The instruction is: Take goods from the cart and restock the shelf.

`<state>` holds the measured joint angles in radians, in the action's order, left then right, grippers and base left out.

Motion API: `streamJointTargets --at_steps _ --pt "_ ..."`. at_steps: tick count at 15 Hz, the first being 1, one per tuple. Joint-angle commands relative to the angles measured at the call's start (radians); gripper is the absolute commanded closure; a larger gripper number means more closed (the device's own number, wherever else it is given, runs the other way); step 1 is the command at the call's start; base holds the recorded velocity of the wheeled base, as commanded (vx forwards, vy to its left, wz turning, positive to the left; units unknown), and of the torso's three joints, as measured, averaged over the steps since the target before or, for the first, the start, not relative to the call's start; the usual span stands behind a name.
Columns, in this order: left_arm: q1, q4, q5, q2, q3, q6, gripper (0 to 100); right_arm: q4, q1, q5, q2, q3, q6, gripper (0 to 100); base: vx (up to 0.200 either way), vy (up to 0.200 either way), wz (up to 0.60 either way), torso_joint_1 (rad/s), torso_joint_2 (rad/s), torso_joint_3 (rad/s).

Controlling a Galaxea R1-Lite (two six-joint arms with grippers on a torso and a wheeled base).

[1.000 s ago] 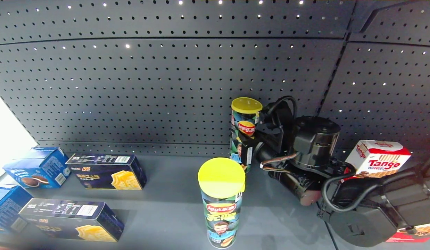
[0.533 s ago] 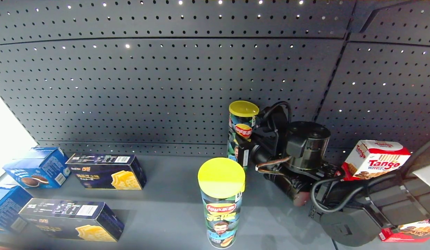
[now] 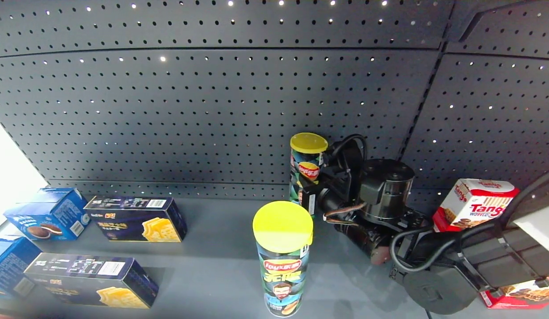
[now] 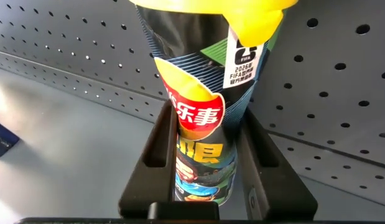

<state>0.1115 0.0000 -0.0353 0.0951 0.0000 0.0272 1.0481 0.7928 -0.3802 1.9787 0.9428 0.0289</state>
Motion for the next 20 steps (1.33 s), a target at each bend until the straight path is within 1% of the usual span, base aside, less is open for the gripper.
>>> streamJointTargets --at_steps 1,2,6,11,12,13,15,17,20 --pt "0.0 0.0 0.0 0.002 0.0 0.0 0 -0.002 0.0 0.0 0.002 -0.001 0.0 100 0.0 0.0 0.0 0.0 0.0 0.0" --pt "0.0 0.0 0.0 0.002 0.0 0.0 0 -0.002 0.0 0.0 0.002 -0.006 -0.001 0 0.0 0.0 0.0 0.0 0.0 0.0" --pt "0.0 0.0 0.0 0.002 0.0 0.0 0 -0.008 0.003 -0.002 -0.021 -0.022 -0.004 0 0.0 0.0 0.0 0.0 0.0 0.0" --pt "0.0 0.0 0.0 0.002 0.0 0.0 0 -0.005 0.008 -0.002 -0.135 -0.188 -0.006 0 0.0 0.0 0.0 0.0 0.0 0.0" --pt "0.0 0.0 0.0 0.002 0.0 0.0 0 -0.005 0.008 -0.002 -0.138 -0.19 -0.006 0 0.0 0.0 0.0 0.0 0.0 0.0" --pt "0.0 0.0 0.0 0.002 0.0 0.0 0 -0.005 0.008 -0.002 -0.198 -0.266 -0.011 0 0.0 0.0 0.0 0.0 0.0 0.0" --pt "0.0 0.0 0.0 0.002 0.0 0.0 0 -0.011 0.002 -0.005 -0.258 -0.338 -0.011 0 0.0 0.0 0.0 0.0 0.0 0.0" --pt "0.0 0.0 0.0 0.002 0.0 0.0 0 -0.014 -0.018 -0.011 -0.294 -0.374 -0.011 0 0.0 0.0 0.0 0.0 0.0 0.0" --pt "0.0 0.0 0.0 0.002 0.0 0.0 0 -0.019 -0.046 -0.014 -0.316 -0.378 -0.011 0 0.0 0.0 0.0 0.0 0.0 0.0"
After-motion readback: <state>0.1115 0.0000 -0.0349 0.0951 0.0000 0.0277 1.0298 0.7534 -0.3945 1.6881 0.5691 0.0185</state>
